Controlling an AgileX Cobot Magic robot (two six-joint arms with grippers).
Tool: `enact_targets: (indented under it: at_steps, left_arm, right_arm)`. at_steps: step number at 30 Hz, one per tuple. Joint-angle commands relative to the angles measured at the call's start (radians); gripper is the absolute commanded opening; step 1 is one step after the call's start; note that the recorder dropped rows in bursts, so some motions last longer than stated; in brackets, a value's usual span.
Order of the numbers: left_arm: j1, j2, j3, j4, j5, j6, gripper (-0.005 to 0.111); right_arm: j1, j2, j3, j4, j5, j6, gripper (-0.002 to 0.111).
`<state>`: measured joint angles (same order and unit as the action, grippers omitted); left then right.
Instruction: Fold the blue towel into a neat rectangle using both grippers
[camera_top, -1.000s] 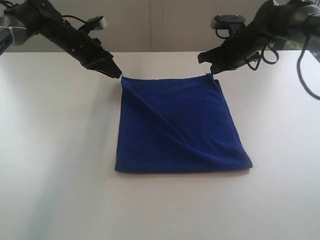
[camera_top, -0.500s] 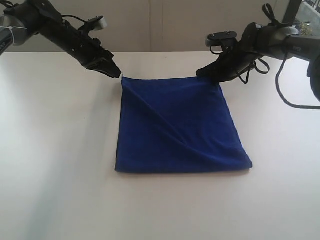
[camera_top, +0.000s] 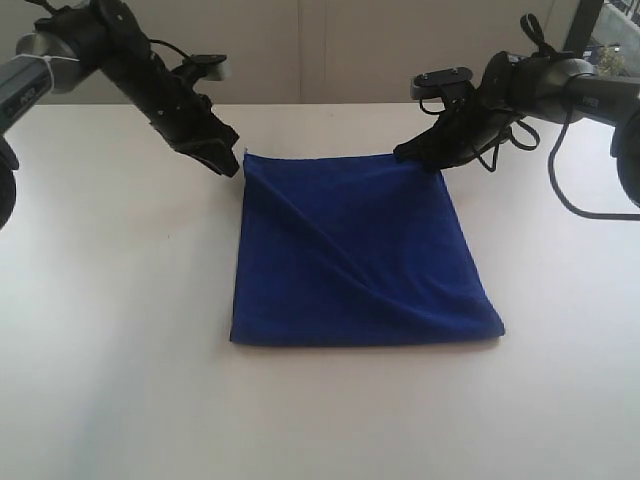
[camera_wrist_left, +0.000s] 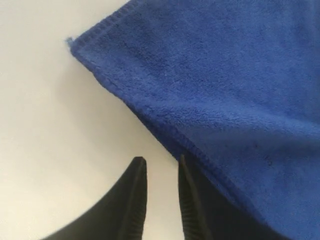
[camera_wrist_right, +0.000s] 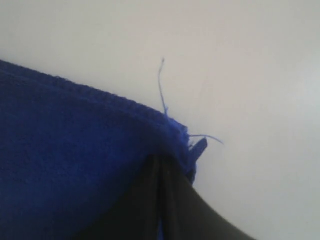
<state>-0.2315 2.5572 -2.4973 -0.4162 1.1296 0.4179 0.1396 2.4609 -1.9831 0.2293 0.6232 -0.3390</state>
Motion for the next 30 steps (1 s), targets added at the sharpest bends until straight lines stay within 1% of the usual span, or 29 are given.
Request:
enact_targets:
  at_steps: [1,5,11,14,17,21,25,30]
  left_arm:
    - [-0.033,-0.028,-0.005,0.043,0.091,-0.02,0.029]
    - [-0.052,-0.064,0.05,0.073,0.091,0.008,0.029]
    - [-0.063,-0.141,0.217,0.078,0.091,0.029,0.029]
    - [-0.083,-0.179,0.293,0.077,0.091,0.029,0.029]
    - [-0.12,-0.195,0.361,0.079,0.091,0.039,0.029]
    - [-0.165,-0.197,0.393,0.109,0.091,0.061,0.029]
    - [-0.202,-0.197,0.393,0.258,0.091,0.012,0.029]
    - [-0.211,-0.195,0.393,0.26,0.079,-0.008,0.029]
  right_arm:
    - [-0.003,0.009,-0.002,-0.018,0.033,0.004,0.0]
    - [-0.003,0.009,-0.002,-0.018,0.033,0.004,0.0]
    - [-0.003,0.009,-0.002,-0.018,0.033,0.004,0.0]
    - [-0.003,0.009,-0.002,-0.018,0.033,0.004,0.0]
    - [-0.003,0.009,-0.002,-0.018,0.033,0.004,0.0]
    - [-0.003,0.009,-0.002,-0.018,0.037,0.004,0.0]
    - [-0.003,0.009,-0.002,-0.018,0.041,0.004,0.0]
    - [-0.003,0.009,-0.002,-0.018,0.041,0.004,0.0]
